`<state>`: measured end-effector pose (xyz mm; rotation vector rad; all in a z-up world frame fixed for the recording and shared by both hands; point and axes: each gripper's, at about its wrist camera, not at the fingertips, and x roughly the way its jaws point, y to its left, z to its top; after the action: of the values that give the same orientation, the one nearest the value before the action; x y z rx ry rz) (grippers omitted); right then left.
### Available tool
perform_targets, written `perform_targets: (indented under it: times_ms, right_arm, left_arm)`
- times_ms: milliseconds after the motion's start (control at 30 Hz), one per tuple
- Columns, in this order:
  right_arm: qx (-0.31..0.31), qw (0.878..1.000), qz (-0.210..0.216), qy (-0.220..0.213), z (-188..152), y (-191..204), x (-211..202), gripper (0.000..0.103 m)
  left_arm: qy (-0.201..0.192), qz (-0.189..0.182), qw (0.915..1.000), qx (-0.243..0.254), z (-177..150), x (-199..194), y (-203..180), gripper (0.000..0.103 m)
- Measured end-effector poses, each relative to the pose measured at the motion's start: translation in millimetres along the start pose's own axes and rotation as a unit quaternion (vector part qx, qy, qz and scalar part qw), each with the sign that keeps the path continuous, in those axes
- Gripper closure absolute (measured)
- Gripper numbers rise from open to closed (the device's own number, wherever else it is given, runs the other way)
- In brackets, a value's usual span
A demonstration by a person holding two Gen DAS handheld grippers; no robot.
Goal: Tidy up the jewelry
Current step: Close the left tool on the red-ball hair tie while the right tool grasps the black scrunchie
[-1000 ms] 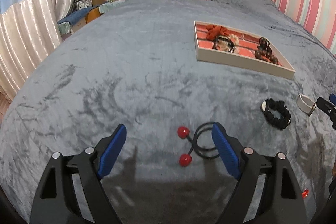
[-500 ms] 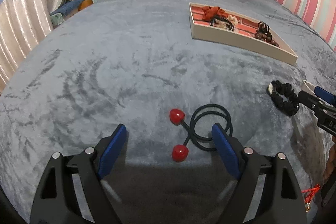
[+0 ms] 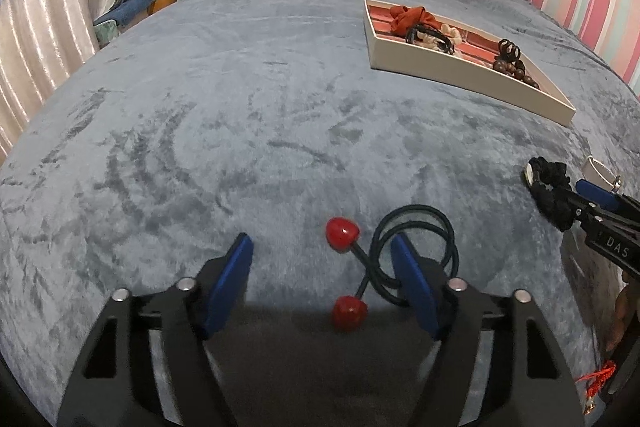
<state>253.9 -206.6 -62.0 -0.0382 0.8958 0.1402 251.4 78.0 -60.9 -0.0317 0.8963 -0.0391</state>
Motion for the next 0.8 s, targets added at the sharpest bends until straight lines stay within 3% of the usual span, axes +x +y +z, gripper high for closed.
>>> perform_targets:
  times_ms: [200, 400, 567, 800]
  right_arm:
    - [-0.002, 1.0, 0.007, -0.001, 2, 1, 1, 0.06]
    - [-0.004, 1.0, 0.012, -0.002, 3, 2, 0, 0.073]
    - [-0.006, 1.0, 0.015, -0.005, 2, 3, -2, 0.082]
    - [0.001, 1.0, 0.024, -0.016, 1, 0, -7, 0.085]
  left_arm:
    - [-0.005, 0.002, 1.0, -0.006, 2, 0, 4, 0.059]
    - [-0.01, -0.007, 0.9998, -0.016, 3, -2, 10, 0.073]
    - [-0.013, -0.008, 0.9997, -0.018, 3, -3, 12, 0.078]
    - [-0.016, -0.012, 0.9995, -0.023, 3, -6, 16, 0.084]
